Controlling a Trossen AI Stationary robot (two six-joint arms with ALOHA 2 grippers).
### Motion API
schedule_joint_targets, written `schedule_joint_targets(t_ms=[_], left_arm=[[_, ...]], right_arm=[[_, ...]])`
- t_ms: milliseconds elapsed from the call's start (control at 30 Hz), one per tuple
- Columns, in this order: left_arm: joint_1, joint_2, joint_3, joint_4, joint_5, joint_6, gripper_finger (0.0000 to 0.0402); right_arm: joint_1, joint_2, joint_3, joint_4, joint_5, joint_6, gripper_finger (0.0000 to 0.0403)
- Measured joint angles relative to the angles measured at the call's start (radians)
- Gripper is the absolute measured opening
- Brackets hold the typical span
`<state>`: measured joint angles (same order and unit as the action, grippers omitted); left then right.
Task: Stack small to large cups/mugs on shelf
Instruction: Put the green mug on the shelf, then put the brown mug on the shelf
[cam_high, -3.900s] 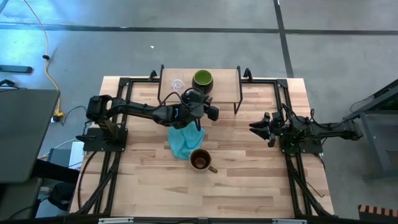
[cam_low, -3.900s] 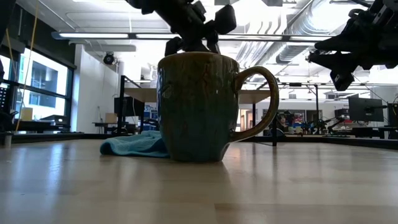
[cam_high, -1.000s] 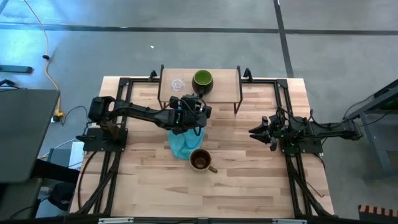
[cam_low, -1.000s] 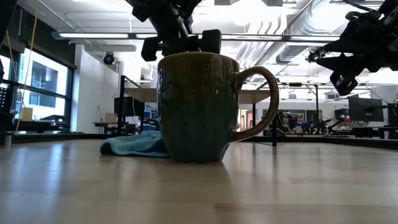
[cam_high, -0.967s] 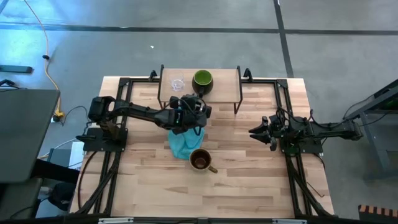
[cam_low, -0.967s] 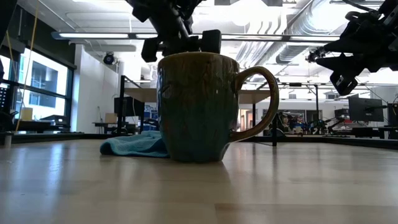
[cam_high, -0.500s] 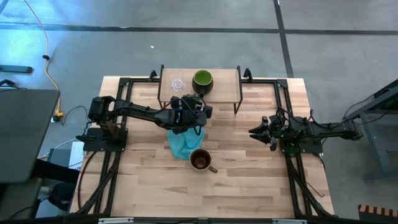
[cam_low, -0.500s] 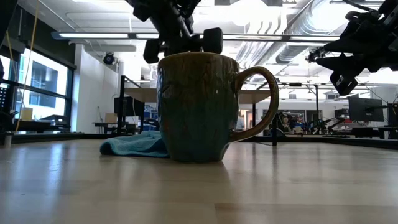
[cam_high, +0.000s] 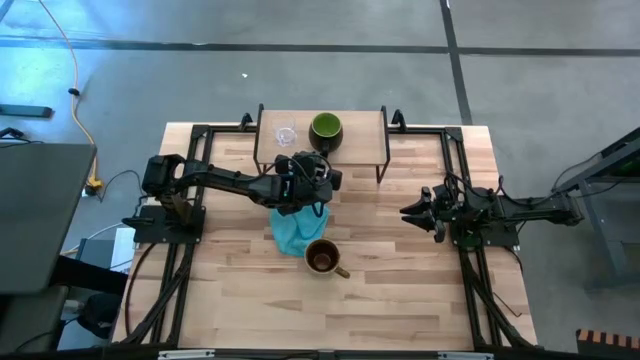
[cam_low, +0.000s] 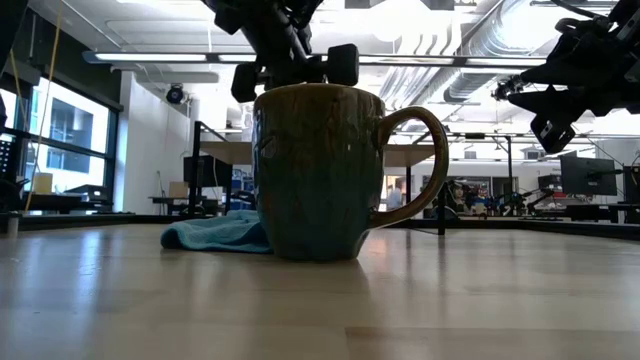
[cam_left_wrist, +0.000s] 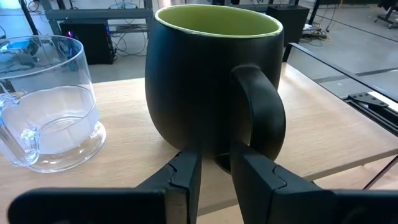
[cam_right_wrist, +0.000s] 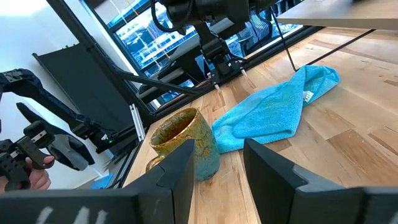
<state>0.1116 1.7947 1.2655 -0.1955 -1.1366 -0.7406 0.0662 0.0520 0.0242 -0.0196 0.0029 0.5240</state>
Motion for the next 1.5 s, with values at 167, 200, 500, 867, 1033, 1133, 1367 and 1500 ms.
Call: schedule_joint_targets(t_ms=[167, 200, 500, 867, 1033, 1133, 1367, 1500], left_arm=[[0.0, 0.0, 0.0, -0.001, -0.002, 0.002, 0.0074], [0.0, 0.0, 0.0, -0.004, -0.01, 0.003, 0.0074], [-0.012, -0.028, 0.001, -0.067, -0.042, 0.003, 0.0074], [-0.179, -0.143, 0.001, -0.458, -0.043, -0.201, 0.0074], [-0.312, -0.224, 0.001, -0.784, -0.042, -0.454, 0.0074], [-0.405, -0.251, 0.001, -1.013, -0.041, -0.617, 0.0074], [-0.635, -0.257, -0.015, -1.375, -0.052, -0.886, 0.0074], [-0.734, -0.279, -0.084, -1.376, -0.067, -0.954, 0.0074]], right_arm=[[0.0, 0.0, 0.0, 0.0, 0.0, 0.0, 0.0128], [0.0, 0.0, 0.0, 0.0, 0.0, 0.0, 0.0128], [0.0, 0.0, 0.0, 0.0, 0.0, 0.003, 0.0128], [0.0, 0.0, 0.0, -0.001, 0.0, 0.003, 0.0128], [0.0, 0.0, 0.0, -0.003, 0.0, 0.002, 0.0128], [0.0, 0.0, 0.0, -0.004, 0.0, 0.019, 0.0128], [0.0, 0.0, 0.0, -0.004, 0.015, 0.082, 0.0128], [0.0, 0.0, 0.0, -0.004, 0.016, 0.11, 0.0128]])
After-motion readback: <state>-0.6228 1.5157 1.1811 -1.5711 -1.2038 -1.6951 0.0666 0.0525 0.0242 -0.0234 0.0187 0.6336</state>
